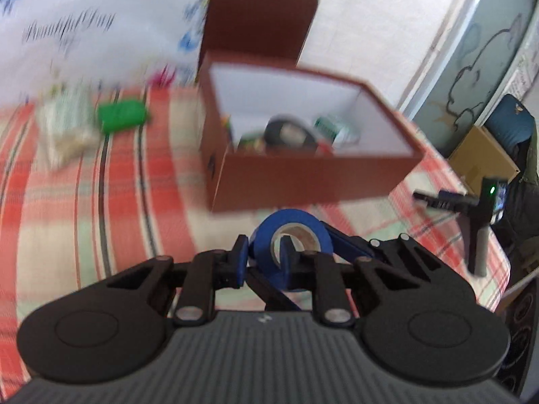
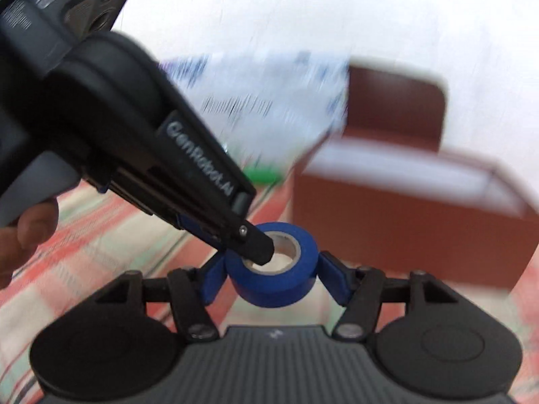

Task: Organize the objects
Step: 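Lower the blue tape into the brown box and open the left tool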

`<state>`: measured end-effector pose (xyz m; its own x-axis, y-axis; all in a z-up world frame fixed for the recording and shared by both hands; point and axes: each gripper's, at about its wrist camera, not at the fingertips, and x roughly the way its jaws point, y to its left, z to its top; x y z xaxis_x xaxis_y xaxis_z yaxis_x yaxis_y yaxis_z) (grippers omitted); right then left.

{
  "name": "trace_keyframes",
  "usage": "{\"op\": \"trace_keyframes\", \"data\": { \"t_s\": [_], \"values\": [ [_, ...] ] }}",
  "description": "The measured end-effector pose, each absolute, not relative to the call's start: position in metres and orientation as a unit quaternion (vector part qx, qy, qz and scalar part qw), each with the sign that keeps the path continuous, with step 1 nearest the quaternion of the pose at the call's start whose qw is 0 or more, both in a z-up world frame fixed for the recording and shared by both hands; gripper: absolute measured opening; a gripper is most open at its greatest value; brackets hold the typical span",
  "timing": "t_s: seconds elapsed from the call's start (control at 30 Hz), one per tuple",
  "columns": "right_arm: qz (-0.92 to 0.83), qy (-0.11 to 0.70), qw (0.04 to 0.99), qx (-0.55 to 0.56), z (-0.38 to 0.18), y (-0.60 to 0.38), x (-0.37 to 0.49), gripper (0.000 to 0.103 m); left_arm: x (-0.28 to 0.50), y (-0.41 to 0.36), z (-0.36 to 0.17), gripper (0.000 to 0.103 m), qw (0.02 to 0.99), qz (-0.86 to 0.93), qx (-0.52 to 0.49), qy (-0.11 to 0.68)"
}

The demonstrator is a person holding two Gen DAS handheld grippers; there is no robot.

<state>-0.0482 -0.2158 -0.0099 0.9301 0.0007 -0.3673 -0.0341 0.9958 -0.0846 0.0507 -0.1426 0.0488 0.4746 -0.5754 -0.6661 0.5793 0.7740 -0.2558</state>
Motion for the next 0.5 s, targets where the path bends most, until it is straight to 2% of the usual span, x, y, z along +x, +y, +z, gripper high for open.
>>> {"op": "trace_keyframes", "data": {
  "t_s": [0.1, 0.23, 0.43, 0.5],
  "values": [
    [-0.011, 0.147, 0.988, -0.052, 0.015, -0.233, -0.033, 0.060, 0.070, -0.162, 0.073, 0.021, 0.867, -0.344, 0.003, 0.361],
    [-0.036, 0.135, 0.989, -0.045, 0.032, -0.265, 0.000, 0.060, 0.101, -0.201, 0.082, 0.021, 0.870, -0.346, 0.013, 0.352],
    [-0.024, 0.192, 0.981, -0.014, 0.034, -0.311, 0.063, 0.060, 0.143, -0.232, 0.069, 0.021, 0.873, -0.317, 0.034, 0.368],
    [-0.018, 0.210, 0.978, -0.012, 0.029, -0.317, 0.080, 0.061, 0.151, -0.235, 0.063, 0.024, 0.877, -0.300, 0.037, 0.374]
  ]
}}
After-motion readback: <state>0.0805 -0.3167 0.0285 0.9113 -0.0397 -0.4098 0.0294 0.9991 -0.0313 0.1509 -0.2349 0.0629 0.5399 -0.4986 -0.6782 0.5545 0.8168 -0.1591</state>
